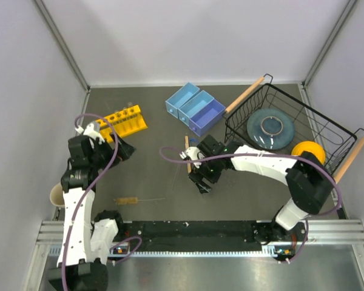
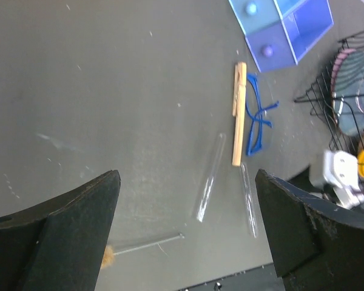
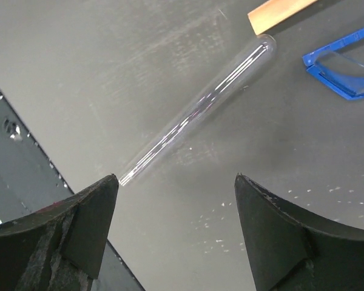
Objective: Organize the chemistry lab equipment
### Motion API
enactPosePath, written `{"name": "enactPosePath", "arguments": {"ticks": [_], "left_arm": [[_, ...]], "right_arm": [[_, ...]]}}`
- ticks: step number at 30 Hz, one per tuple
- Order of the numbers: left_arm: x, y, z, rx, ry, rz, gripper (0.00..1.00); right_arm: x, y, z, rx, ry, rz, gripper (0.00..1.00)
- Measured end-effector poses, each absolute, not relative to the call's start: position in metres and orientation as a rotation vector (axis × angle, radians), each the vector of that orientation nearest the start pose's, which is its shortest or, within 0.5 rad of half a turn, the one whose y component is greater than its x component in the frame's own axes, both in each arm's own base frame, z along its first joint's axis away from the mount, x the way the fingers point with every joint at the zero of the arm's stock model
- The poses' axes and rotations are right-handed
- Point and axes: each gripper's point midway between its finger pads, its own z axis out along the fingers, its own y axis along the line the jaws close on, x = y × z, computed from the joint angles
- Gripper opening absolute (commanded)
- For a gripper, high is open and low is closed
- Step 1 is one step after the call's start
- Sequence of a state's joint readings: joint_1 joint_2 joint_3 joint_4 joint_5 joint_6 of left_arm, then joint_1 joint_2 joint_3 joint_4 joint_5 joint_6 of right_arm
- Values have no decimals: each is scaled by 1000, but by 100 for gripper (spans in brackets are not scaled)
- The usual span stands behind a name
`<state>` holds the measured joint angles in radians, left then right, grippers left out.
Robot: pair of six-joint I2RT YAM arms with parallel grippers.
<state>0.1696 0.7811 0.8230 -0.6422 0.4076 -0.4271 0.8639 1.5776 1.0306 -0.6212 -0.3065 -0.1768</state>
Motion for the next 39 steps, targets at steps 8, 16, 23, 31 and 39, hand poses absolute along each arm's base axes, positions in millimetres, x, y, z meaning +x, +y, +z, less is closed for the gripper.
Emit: {"name": "enactPosePath", "arguments": {"ticks": [8,16,23,31,39], "left_arm": [[232,-64,203,-381,2116,-719,99],[228,-68,192,-386,2137,-754,99],[226,-80,180,-405,2136,-860,99],[219,-96,158,-497,2144,-1027,98],[217,-111,146,-545,2148,-1198,95]], "right_arm": [[173,285,36,-1389,2506,544,62],[176,286,25,-1359,2541,463,50],[185,283,22,-1329,2552,393,35],[186,279,21,-1325,2562,362,18],[186,278,23,-1316,2578,407,15]]}}
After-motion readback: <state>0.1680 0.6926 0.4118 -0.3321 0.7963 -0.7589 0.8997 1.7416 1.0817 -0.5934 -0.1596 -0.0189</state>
